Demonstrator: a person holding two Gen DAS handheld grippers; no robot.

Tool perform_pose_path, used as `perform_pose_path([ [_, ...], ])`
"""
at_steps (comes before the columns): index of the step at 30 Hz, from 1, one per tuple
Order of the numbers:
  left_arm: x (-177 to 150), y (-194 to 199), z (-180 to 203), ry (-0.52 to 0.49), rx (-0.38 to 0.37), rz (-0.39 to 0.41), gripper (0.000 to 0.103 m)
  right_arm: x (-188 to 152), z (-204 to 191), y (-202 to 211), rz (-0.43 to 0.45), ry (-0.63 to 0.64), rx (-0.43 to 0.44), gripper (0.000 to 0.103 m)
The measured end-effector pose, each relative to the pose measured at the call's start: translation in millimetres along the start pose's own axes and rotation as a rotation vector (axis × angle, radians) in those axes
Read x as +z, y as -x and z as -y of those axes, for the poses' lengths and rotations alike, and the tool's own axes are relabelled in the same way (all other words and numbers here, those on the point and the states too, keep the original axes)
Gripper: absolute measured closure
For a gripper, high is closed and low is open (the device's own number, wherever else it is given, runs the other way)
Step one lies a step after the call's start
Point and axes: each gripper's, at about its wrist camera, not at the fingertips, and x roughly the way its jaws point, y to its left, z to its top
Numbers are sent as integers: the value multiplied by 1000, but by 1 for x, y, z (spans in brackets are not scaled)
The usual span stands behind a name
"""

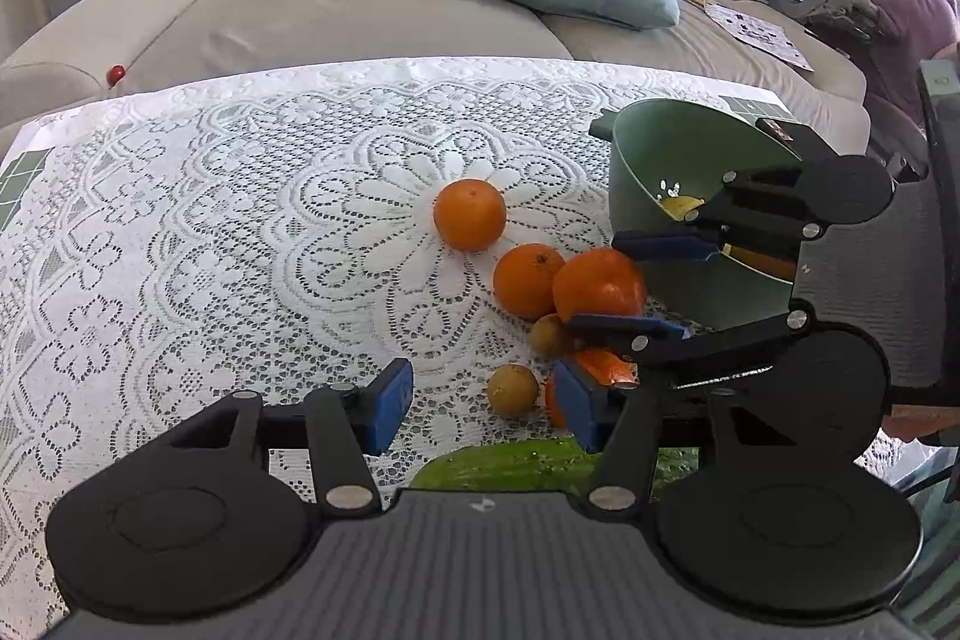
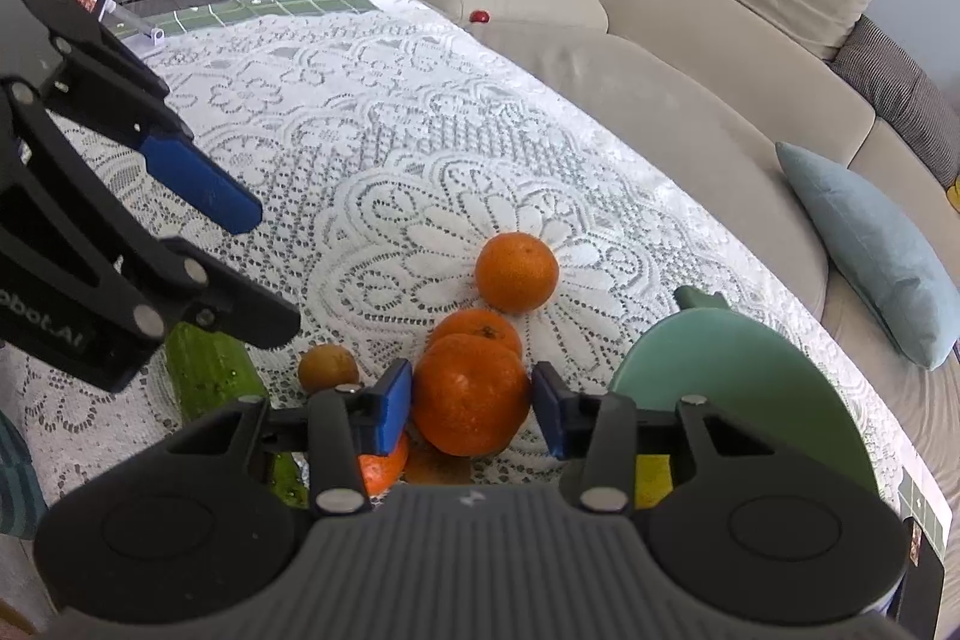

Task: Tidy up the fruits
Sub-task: 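Lower the orange into the colander with the right tool while the left tool grasps another orange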

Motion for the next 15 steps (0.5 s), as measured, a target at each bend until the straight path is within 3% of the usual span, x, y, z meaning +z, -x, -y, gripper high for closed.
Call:
perform_pose_path([
  [8,1,1,8,-26,-40,5,38,2,18,23,63,-58,-12,62],
  [15,2,-10,24,-48,-80,-23,38,1,45,43,117,-183,11,62],
])
